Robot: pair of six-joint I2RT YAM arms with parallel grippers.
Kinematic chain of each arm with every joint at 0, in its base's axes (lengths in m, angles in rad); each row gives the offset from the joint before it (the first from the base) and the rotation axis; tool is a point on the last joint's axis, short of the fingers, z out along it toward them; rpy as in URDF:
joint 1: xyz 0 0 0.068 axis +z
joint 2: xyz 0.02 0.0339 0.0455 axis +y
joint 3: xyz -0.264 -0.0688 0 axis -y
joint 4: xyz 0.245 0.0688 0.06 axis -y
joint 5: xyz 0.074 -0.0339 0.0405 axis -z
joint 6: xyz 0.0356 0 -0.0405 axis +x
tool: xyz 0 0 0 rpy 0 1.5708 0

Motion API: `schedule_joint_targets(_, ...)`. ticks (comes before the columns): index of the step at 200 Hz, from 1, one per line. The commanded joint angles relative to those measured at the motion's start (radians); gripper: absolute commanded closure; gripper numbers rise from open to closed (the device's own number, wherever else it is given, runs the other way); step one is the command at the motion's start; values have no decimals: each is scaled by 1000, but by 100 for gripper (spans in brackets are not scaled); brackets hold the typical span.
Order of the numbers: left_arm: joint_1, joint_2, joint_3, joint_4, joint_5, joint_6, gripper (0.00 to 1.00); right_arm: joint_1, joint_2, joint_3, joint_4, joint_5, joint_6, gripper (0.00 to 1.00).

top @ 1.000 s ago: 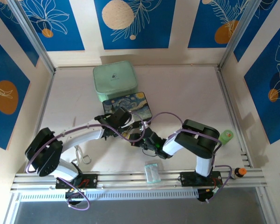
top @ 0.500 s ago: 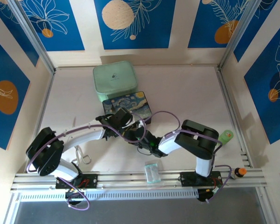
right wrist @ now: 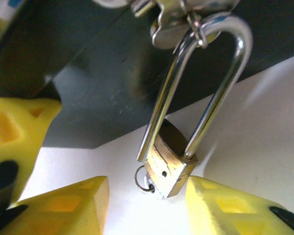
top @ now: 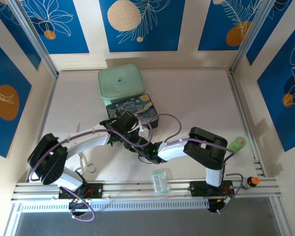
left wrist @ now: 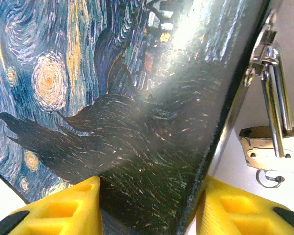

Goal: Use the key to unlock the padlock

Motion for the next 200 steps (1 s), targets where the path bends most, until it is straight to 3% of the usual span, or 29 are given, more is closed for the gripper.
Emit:
schedule_joint_targets(1,-8,38,25,-112,196,-25,57,-41,76,-8,-119,117,36,56)
schedule_joint_targets(26,8,45,46,-141,265,-33,58,-55,100,8,-114,121,45,56)
schedule_joint_targets(57,30,65,89,-208,324,-37,58,-66,131,65,-284,163,132,52)
schedule_joint_targets(71,34,79,103,-238,326,-34,57,-79,120,30,-280,173,165,51)
schedule_joint_targets(94,34,77,101,-249,336,-37,57,-94,116,43,-340,197,166,56)
schedule_joint_targets(129,35,68,104,-260,335,-34,57,-86,137,96,-354,241,54,74)
schedule_joint_targets(144,38,72,110,-269,324,-36,57,-89,141,103,-358,262,44,98)
schedule_joint_targets(153,38,71,114,-273,320,-39,57,-95,136,96,-358,261,53,100)
schedule_joint_targets(171,37,70,117,-280,320,-40,57,-100,107,25,-228,237,28,100)
schedule_joint_targets(200,38,63,114,-294,297,-42,57,-136,59,-153,138,144,-18,100)
